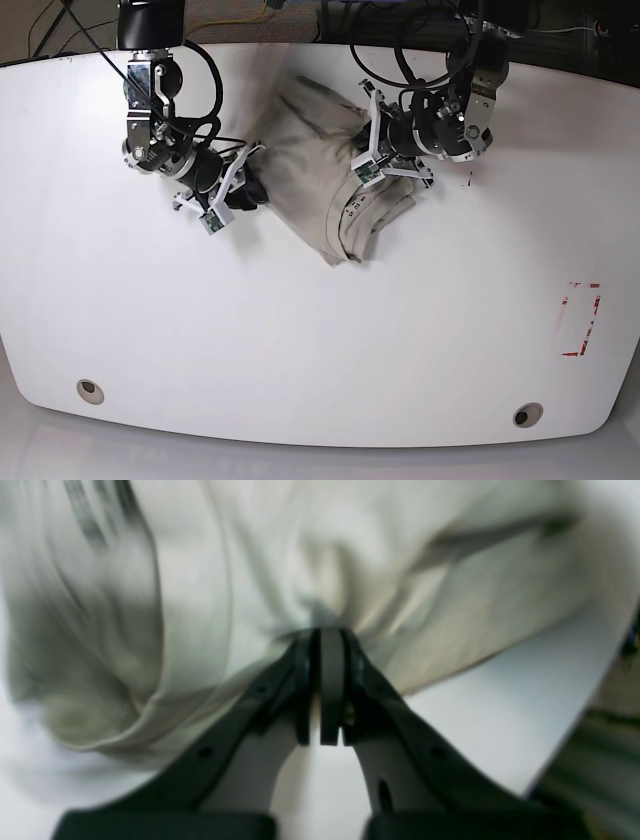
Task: Layout the t-shirt on the table in an organized manner, then fold the t-shirt properly
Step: 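Square the folded shirt's sides with both grippers, pressing inward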
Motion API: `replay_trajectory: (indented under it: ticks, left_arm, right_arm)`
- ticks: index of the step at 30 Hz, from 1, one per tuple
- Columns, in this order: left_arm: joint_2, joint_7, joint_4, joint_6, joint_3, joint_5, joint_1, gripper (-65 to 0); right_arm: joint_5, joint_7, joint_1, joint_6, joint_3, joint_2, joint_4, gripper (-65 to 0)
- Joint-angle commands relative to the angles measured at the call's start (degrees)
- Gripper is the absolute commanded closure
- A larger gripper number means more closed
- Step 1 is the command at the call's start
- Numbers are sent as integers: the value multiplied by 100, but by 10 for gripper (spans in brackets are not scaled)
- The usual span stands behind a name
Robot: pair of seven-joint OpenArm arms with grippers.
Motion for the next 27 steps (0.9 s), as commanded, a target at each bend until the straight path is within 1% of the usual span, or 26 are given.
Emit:
replay_trajectory:
  ticks: [1, 6, 9, 13, 16, 17, 23, 27]
  left_arm:
    - [-227, -260, -130, 10, -26, -37, -292, 0]
    - [-447, -357, -332, 10, -35, -37, -591, 0]
    - [-473, -357, -341, 10, -35, -37, -723, 0]
    - [-491, -357, -341, 10, -35, -37, -881, 0]
    - [-508, -357, -341, 10, -35, -10, -1004, 0]
    - [-579, -357, -341, 10, -35, -10, -1048, 0]
    - [-825, -357, -165, 10, -140, -28, -1171, 0]
    - [-895, -357, 327, 10, -536, -28, -1189, 0]
  right_arm:
    - [88, 100, -151, 38, 25, -80, 212, -108]
    - [53, 100, -458, 38, 25, -344, 441, -108]
    - [-105, 100, -625, 38, 25, -520, 590, -108]
    - [-492, 100, -722, 38, 25, -871, 722, -108]
    - [-791, 91, -722, 38, 25, -1047, 827, -108]
    - [-870, 91, -722, 38, 25, -1091, 898, -108]
    - [-1019, -23, -722, 38, 25, -1126, 1469, -108]
    - [-1037, -480, -669, 38, 78, -1082, 2032, -108]
